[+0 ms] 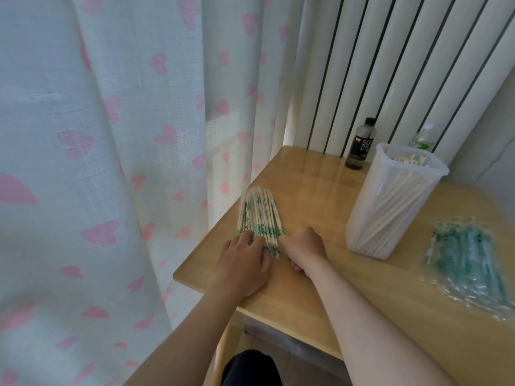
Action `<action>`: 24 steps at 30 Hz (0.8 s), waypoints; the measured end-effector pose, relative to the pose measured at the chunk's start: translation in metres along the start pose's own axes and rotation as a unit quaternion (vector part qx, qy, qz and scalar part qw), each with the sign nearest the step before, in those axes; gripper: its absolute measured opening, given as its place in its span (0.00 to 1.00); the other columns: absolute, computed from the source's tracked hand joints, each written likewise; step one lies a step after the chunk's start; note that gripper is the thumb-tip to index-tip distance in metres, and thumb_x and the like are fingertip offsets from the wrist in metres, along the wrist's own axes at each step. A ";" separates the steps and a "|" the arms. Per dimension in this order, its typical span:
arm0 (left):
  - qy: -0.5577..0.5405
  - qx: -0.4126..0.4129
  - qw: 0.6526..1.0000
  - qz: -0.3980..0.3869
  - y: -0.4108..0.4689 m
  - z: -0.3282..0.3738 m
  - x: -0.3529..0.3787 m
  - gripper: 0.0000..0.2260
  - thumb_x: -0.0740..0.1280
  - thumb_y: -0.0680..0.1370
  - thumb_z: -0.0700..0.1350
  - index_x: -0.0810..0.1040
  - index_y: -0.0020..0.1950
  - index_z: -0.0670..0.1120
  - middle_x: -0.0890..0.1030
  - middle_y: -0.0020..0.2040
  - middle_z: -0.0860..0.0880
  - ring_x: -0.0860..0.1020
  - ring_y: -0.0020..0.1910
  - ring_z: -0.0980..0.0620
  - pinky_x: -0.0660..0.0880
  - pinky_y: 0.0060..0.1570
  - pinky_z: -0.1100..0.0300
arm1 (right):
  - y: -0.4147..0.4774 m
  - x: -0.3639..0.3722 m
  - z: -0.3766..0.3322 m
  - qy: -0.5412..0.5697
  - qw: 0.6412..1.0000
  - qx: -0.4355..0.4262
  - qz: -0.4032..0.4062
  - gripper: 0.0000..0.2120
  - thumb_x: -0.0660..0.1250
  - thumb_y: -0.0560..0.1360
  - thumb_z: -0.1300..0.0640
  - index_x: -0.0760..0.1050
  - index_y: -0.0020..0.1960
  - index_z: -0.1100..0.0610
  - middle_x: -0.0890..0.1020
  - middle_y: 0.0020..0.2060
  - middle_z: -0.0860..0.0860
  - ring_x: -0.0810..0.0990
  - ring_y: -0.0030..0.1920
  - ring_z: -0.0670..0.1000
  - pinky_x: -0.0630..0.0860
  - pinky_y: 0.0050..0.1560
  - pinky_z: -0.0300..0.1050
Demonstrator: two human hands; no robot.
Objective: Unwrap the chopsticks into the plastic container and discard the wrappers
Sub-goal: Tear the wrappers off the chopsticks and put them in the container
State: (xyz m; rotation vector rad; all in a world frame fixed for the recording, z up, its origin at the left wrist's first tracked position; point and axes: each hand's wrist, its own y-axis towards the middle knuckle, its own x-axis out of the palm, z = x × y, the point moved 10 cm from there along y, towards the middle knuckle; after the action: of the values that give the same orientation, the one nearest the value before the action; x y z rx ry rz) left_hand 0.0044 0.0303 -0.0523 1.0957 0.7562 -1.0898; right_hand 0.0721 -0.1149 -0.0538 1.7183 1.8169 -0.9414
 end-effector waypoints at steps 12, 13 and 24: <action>0.003 -0.001 1.000 -0.006 -0.001 0.001 0.000 0.17 0.55 0.82 0.55 0.74 0.66 0.52 0.74 0.66 0.50 0.73 0.64 0.49 0.67 0.65 0.54 | -0.006 -0.001 0.005 0.063 0.998 -0.002 -0.031 0.12 0.68 0.76 0.51 0.74 0.37 0.56 0.84 0.28 0.56 0.78 0.24 0.52 0.76 0.30 0.42; 0.002 -0.001 1.000 -0.005 -0.001 0.001 -0.001 0.17 0.56 0.82 0.55 0.74 0.66 0.52 0.74 0.66 0.50 0.73 0.64 0.49 0.67 0.65 0.54 | -0.006 0.000 0.004 0.049 0.998 -0.009 -0.030 0.12 0.69 0.76 0.52 0.74 0.37 0.56 0.83 0.28 0.55 0.80 0.25 0.52 0.77 0.31 0.42; 0.006 -0.003 1.000 -0.006 0.000 0.000 0.000 0.17 0.55 0.82 0.56 0.73 0.67 0.52 0.73 0.67 0.51 0.72 0.64 0.50 0.66 0.65 0.55 | -0.006 -0.001 0.000 0.028 0.999 -0.023 -0.024 0.11 0.66 0.76 0.52 0.74 0.37 0.55 0.83 0.28 0.54 0.79 0.23 0.50 0.77 0.30 0.42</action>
State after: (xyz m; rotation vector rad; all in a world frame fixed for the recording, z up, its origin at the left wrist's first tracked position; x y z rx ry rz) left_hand 0.0048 0.0301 -0.0521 1.0941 0.7775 -1.0914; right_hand 0.0658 -0.1158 -0.0519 1.6955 1.9091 -0.8727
